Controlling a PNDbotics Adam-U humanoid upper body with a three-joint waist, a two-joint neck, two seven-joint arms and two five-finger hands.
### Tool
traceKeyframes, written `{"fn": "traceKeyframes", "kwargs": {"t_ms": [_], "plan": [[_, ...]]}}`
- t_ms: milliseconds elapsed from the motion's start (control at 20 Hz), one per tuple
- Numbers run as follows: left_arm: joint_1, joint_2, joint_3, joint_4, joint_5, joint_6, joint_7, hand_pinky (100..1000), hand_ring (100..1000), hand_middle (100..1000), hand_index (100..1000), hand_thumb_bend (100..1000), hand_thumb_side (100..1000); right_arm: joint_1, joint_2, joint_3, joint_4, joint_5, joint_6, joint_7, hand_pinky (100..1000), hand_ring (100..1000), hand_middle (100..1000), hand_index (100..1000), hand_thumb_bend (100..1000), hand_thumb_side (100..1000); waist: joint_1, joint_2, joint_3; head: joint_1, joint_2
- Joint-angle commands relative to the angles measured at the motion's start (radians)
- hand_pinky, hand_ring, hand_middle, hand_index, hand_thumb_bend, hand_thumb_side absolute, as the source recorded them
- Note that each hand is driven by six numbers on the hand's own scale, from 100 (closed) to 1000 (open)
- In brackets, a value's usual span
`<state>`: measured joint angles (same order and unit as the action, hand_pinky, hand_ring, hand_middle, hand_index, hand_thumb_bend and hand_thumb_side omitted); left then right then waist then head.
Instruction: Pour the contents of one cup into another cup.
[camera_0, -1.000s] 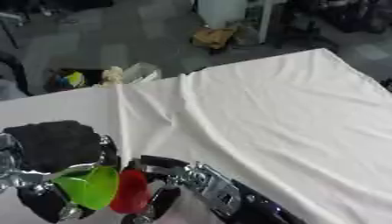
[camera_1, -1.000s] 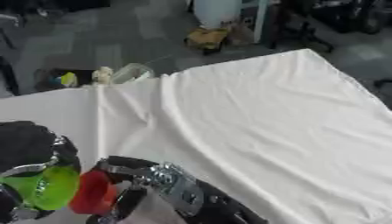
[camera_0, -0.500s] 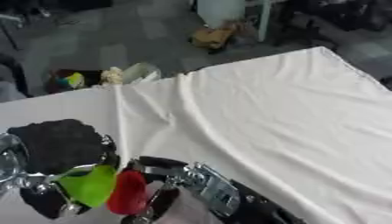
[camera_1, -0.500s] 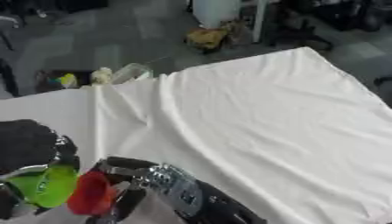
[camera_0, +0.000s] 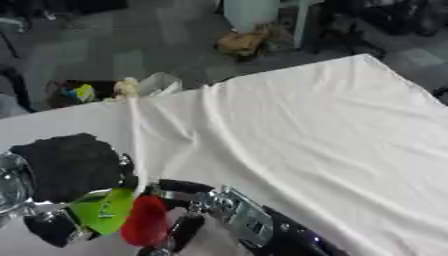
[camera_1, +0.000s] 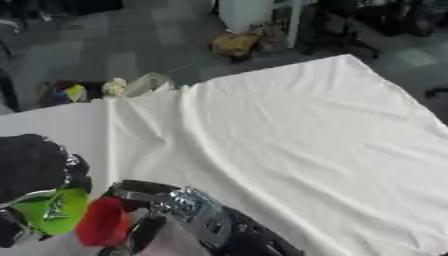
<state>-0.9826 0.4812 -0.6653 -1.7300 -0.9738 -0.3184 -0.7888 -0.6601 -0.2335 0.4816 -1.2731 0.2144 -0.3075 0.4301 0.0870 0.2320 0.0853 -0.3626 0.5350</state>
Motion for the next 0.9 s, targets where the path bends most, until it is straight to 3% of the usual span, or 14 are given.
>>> {"fn": "traceKeyframes", "kwargs": {"t_ms": [50, 900], "plan": [[-0.022, 0.006, 0.002, -0.017, -0.009, -0.136, -0.118, 144, 244, 369, 640, 100, 107, -0.014, -0.01, -0.001, -0.019, 0.001, 0.002, -0.002, 479, 708, 151, 349, 100, 100, -0.001, -0.025, 0.0, -0.002, -0.009], [-0.026, 0.004, -0.016, -0.022, -0.067, -0.188, -0.118, 129, 249, 361, 631, 100, 100, -0.011, -0.016, 0.0, -0.022, -0.004, 0.004, 0.001, 475, 713, 152, 348, 100, 100, 0.008, -0.029, 0.0, -0.007, -0.007]]}}
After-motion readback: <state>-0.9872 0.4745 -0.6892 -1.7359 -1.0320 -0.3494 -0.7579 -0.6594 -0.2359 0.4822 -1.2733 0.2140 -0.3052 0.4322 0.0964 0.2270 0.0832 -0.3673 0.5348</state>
